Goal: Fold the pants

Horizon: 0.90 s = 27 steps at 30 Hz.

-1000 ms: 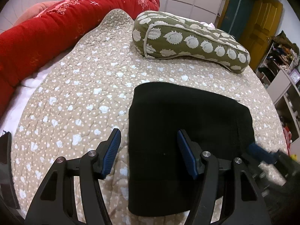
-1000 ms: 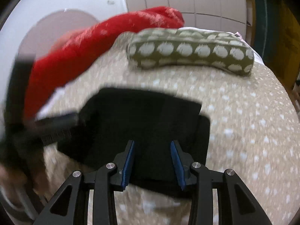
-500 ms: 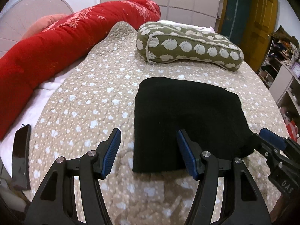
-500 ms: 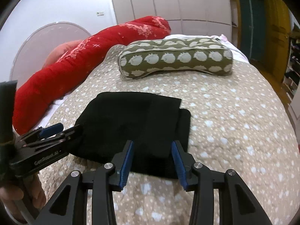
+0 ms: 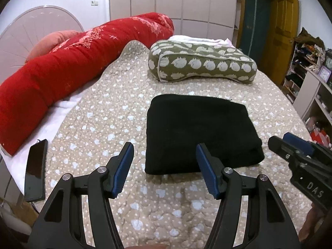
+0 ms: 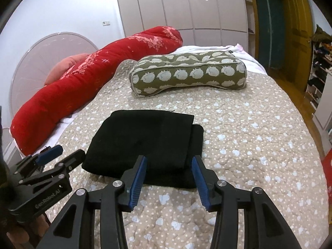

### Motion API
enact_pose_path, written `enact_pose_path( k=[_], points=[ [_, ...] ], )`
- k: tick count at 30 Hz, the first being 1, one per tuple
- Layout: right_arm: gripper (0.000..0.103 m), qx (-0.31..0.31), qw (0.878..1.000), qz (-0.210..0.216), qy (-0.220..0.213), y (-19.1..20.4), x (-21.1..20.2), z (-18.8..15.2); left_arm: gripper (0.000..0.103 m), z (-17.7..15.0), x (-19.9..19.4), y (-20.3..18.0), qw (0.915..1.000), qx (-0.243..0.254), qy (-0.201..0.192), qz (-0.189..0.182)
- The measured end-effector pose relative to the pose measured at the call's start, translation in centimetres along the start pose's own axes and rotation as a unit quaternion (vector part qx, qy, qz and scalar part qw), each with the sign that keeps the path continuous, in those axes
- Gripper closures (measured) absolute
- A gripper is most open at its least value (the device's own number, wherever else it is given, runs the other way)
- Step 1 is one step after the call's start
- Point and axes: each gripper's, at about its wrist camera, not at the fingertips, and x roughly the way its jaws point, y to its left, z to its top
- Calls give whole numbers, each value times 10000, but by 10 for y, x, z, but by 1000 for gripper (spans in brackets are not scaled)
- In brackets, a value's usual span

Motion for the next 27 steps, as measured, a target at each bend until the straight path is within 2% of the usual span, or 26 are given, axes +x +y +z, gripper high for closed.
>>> enact_pose_path(
  k=[11,27],
  points=[
    [58,57,9999,-18,-141,-3,-17,-2,41,1,-20,-8,9996,92,-250,65],
    [58,-4,9999,6,-133,0,-17,-2,41,0,-21,-11,9996,114,-245,109]
  ],
)
